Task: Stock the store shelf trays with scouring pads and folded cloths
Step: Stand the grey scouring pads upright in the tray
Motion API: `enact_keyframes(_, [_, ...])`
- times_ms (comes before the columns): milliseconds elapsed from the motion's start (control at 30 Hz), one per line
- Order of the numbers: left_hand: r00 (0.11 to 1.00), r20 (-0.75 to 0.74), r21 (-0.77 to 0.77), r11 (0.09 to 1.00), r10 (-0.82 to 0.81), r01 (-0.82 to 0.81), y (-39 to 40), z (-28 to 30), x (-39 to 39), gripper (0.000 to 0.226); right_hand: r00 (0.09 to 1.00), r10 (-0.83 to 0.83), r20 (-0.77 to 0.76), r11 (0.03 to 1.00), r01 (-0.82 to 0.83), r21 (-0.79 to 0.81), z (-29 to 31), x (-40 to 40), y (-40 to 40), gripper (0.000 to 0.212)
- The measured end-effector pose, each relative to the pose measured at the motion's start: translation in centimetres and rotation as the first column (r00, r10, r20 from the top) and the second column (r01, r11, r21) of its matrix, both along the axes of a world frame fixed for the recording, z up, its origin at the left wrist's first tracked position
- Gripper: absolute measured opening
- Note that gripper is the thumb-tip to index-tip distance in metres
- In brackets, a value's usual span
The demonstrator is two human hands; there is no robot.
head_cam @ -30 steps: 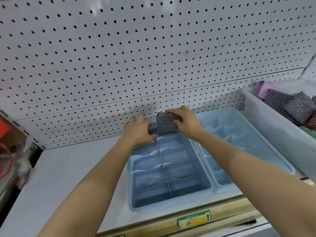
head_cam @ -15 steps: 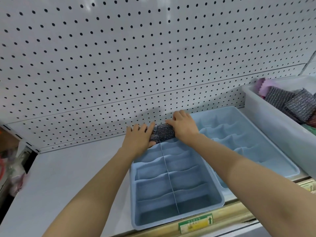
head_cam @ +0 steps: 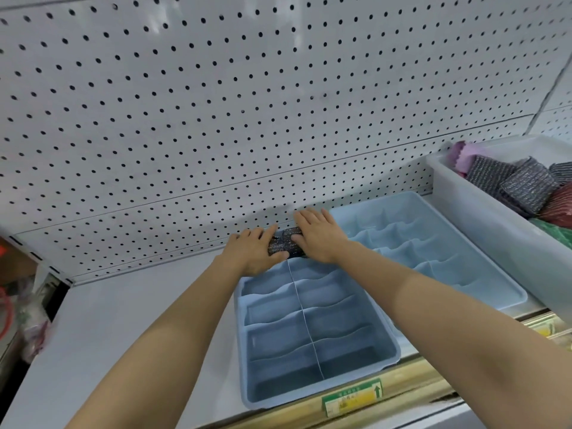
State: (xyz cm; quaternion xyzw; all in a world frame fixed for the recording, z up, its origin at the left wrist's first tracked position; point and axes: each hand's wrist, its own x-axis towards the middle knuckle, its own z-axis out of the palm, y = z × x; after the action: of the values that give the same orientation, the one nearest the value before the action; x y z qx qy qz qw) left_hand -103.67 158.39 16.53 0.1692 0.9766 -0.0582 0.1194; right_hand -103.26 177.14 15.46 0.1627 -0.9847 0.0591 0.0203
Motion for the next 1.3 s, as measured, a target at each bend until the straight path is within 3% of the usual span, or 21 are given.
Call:
enact_keyframes(67, [1.0,-0.004,0.035,0.999,0.004,-0.004,0.6,1.6,0.2,0.089,0.996,-0.038,-0.078,0.993,0.03,-0.113,1.5,0.7,0.8,0.058])
enact_keyframes(167, [0.987,-0.147,0.12,0.989,-0.066,0.084,3.2,4.5,0.6,0.079,0.982,-0.11,-0.156,0.975,0.076,-0.209,3.7,2.2,3.4,0.053])
enact_keyframes(400, [0.907,-0.301,0.245,0.895,-0.296,0.373,16.4,9.7,2.4,0.054,0.889,-0.367,-0.273,0.912,0.287,-0.292,7.8,6.7,14.6,0.049])
enact_keyframes(633, [0.87,-0.292,0.28,0.834,-0.398,0.476,30.3,10.2,3.6,0.046,0.789,-0.53,-0.312,0.847,0.473,-0.244,10.5,11.0,28.2,0.046])
enact_keyframes(933, [0.916,-0.247,0.396,0.83,-0.316,0.393,44.3,7.5,3.0,0.029,0.744,-0.606,-0.281,0.791,0.601,-0.117,11.2,11.5,40.9,0.05])
enact_keyframes(1000, [0.941,-0.236,0.433,0.841,-0.242,0.325,46.5,6.7,2.2,0.034,0.737,-0.621,-0.267,0.779,0.618,-0.107,11.1,10.8,43.1,0.049])
enact_keyframes(1133, [0.975,-0.173,0.469,0.859,-0.141,0.207,49.6,4.6,0.9,0.072,0.736,-0.631,-0.245,0.771,0.631,-0.087,10.1,8.8,46.7,0.043])
enact_keyframes(1200, [0.966,-0.222,0.455,0.862,-0.132,0.222,50.4,4.1,0.6,0.084,0.744,-0.632,-0.219,0.77,0.634,-0.069,9.6,7.7,48.2,0.045])
enact_keyframes(1300, [0.938,-0.315,0.469,0.835,-0.147,0.288,50.8,4.0,0.2,0.083,0.773,-0.609,-0.181,0.784,0.62,0.01,9.0,6.1,50.3,0.048])
